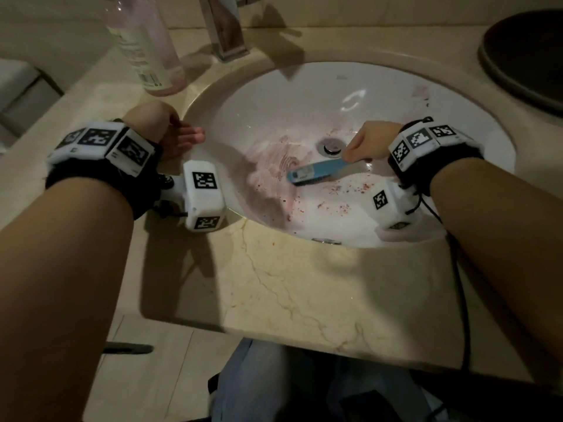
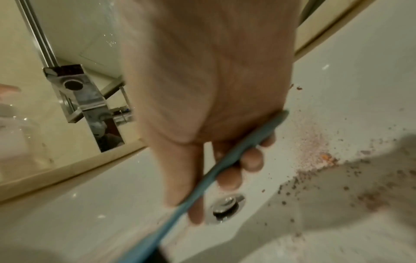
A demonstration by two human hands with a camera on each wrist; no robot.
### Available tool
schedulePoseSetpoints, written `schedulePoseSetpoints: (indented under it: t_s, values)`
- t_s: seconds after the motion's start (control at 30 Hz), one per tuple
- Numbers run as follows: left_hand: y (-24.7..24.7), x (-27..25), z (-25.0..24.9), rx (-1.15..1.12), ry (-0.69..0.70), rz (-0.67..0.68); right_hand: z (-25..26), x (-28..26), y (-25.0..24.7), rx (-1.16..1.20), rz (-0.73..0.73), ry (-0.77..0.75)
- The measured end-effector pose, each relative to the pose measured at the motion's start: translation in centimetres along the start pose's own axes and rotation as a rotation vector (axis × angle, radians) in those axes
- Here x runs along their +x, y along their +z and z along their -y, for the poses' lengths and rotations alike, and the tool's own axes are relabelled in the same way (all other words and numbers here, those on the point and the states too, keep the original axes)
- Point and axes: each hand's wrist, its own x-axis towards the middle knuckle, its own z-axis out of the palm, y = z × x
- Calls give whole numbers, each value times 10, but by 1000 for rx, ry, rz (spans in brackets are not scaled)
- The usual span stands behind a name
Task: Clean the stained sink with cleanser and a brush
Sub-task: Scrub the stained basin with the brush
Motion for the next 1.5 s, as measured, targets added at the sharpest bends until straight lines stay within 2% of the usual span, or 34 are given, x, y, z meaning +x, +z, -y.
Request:
schedulePoseSetpoints:
  t_s: [0.07, 0.1, 0.23, 0.27, 0.4, 0.5, 0.57, 0.67, 0.7, 0.77, 0.87, 0.93, 1.0, 1.07, 1.13, 1.17, 1.2, 1.3, 1.37, 1.43, 1.5]
  values:
    - [-2, -1, 0, -9, -10, -10, -7, -4, -8, -56, -104, 69]
    - [-2, -1, 0, -8, -13, -8, -11, -5, -11, -79, -68, 95]
    - [-2, -7, -2, 40, -25, 52, -21, -20, -18, -97, 315, 144]
    - [-2, -9, -2, 53, -27, 78, -21, -22, -17, -152, 347, 161]
    - [-2, -8, 3, 109, -5, 107, -22, -19, -21, -326, 218, 168]
    - [-2, -7, 5, 124, 14, 110, -16, -17, -27, -361, 224, 156]
    - [-1, -7, 5, 137, 21, 123, -4, -20, -26, -336, 321, 181]
    - [2, -8, 4, 148, 42, 126, 5, -14, -26, -197, 557, 279]
    - [2, -8, 4, 152, 48, 125, 8, -12, -25, -198, 571, 313]
    - [3, -7, 4, 161, 58, 130, 9, -7, -24, -246, 502, 307]
    - [4, -7, 4, 164, 66, 140, 8, -5, -22, -326, 249, 248]
    - [4, -7, 4, 173, 59, 142, 5, -4, -22, -350, 160, 248]
    - [4, -6, 3, 184, 52, 144, -2, 1, -25, -255, 259, 300]
    - [4, -7, 3, 178, 48, 147, -3, 5, -30, -153, 515, 371]
    - [4, -7, 2, 179, 47, 152, -7, 13, -37, -154, 658, 400]
    - [4, -8, 2, 184, 48, 149, -3, 9, -39, -218, 676, 380]
    - [4, -8, 2, 189, 51, 145, 5, 1, -41, -256, 633, 359]
    - [5, -9, 3, 203, 65, 127, 4, -9, -45, -397, 336, 305]
    - [5, -9, 3, 200, 73, 129, -4, -8, -45, -435, 233, 233]
    - [4, -8, 3, 195, 73, 125, -6, -8, -44, -450, 314, 192]
    - [4, -7, 3, 191, 69, 118, -8, -7, -46, -369, 525, 248]
